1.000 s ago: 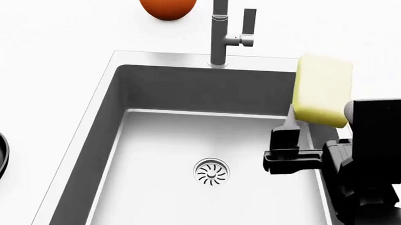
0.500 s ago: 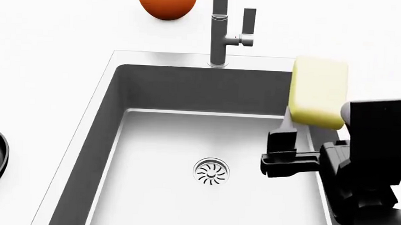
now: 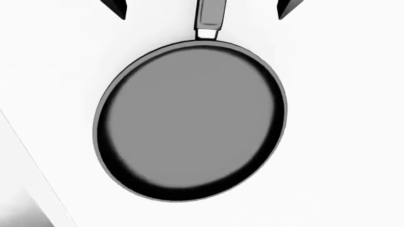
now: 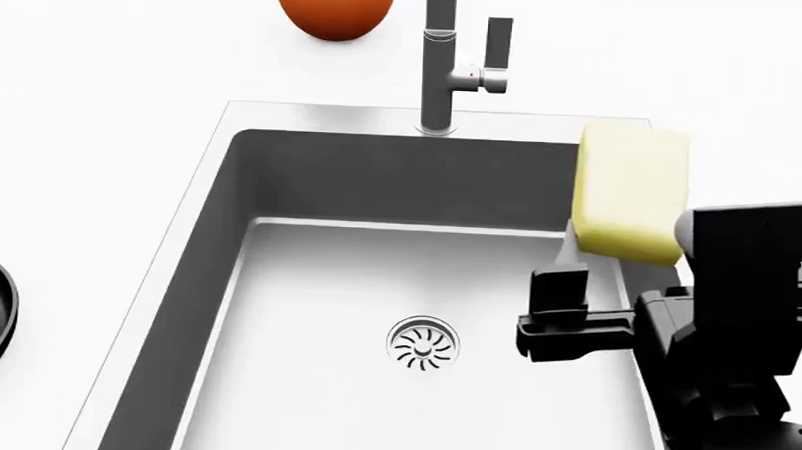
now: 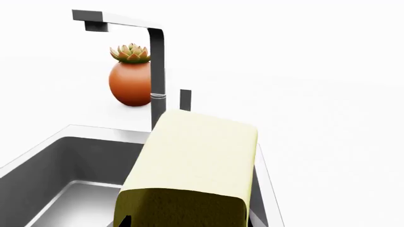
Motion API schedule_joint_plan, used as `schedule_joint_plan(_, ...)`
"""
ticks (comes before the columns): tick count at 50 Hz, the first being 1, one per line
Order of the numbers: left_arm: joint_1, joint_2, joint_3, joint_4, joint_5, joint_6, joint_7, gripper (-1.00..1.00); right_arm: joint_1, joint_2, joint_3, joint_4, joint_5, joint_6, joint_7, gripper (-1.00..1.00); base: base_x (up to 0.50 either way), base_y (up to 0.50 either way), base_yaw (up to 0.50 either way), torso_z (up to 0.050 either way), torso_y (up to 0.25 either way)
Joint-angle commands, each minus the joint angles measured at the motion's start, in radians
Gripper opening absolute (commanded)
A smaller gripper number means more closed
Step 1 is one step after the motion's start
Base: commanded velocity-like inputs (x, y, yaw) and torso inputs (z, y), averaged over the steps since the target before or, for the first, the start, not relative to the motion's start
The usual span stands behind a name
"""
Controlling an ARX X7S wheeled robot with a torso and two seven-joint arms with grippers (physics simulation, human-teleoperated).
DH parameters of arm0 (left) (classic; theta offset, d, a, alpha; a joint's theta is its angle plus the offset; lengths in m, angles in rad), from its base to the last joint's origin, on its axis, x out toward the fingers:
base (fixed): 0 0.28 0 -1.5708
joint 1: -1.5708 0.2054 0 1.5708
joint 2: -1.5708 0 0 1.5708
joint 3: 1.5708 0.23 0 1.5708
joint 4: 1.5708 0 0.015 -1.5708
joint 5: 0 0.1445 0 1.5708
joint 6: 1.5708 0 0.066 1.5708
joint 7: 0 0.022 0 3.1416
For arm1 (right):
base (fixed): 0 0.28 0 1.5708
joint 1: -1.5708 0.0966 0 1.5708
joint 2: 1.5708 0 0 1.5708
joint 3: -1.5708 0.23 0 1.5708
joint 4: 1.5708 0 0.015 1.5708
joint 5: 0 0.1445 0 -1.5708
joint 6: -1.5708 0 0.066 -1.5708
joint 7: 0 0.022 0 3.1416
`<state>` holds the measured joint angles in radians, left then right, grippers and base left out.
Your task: Pick the pan and sponge and place them into the sink. Then turn on the water.
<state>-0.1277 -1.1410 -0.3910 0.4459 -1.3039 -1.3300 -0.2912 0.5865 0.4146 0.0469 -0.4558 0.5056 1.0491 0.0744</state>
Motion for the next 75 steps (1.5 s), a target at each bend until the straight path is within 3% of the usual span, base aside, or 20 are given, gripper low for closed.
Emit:
schedule_joint_plan(1, 0.018, -0.009, 0.072, -0.065, 0.099, 0.061, 0.064, 1.00, 0.007, -0.005, 0.003, -0.004, -0.027, 0.000, -0.028, -1.00, 0.00, 0.00, 0.00, 0.000, 0.000)
schedule_joint_plan(17, -0.030, -0.018, 0.184, -0.133, 0.164, 0.099, 0.116, 1.00, -0.013, 0.002, -0.002, -0.010, -0.028, -0.007, -0.023, -1.00, 0.00, 0.00, 0.00, 0.000, 0.000)
schedule_joint_plan(26, -0.084, 0.020, 0.266, -0.147, 0.192, 0.105, 0.104, 1.00, -0.013, 0.002, -0.010, -0.006, -0.028, -0.010, -0.022, -1.00, 0.00, 0.00, 0.00, 0.000, 0.000)
schedule_joint_plan(49, -0.058, 0.015, 0.283, -0.174, 0.220, 0.135, 0.132, 1.00, -0.012, 0.005, -0.009, -0.009, -0.019, -0.007, -0.015, -1.00, 0.00, 0.00, 0.00, 0.000, 0.000)
schedule_joint_plan(50, -0.053, 0.010, 0.273, -0.171, 0.217, 0.135, 0.130, -1.00, -0.011, 0.005, -0.008, -0.010, -0.018, -0.007, -0.014, -1.00, 0.00, 0.00, 0.00, 0.000, 0.000)
schedule_joint_plan(68, -0.103, 0.009, 0.243, -0.123, 0.172, 0.113, 0.087, -1.00, -0.016, 0.006, 0.012, -0.023, -0.004, -0.005, -0.005, -1.00, 0.00, 0.00, 0.00, 0.000, 0.000)
schedule_joint_plan(75, -0.195, 0.029, 0.285, -0.097, 0.169, 0.087, 0.037, -1.00, -0.008, 0.014, 0.019, -0.038, -0.012, -0.021, 0.002, -1.00, 0.00, 0.00, 0.00, 0.000, 0.000)
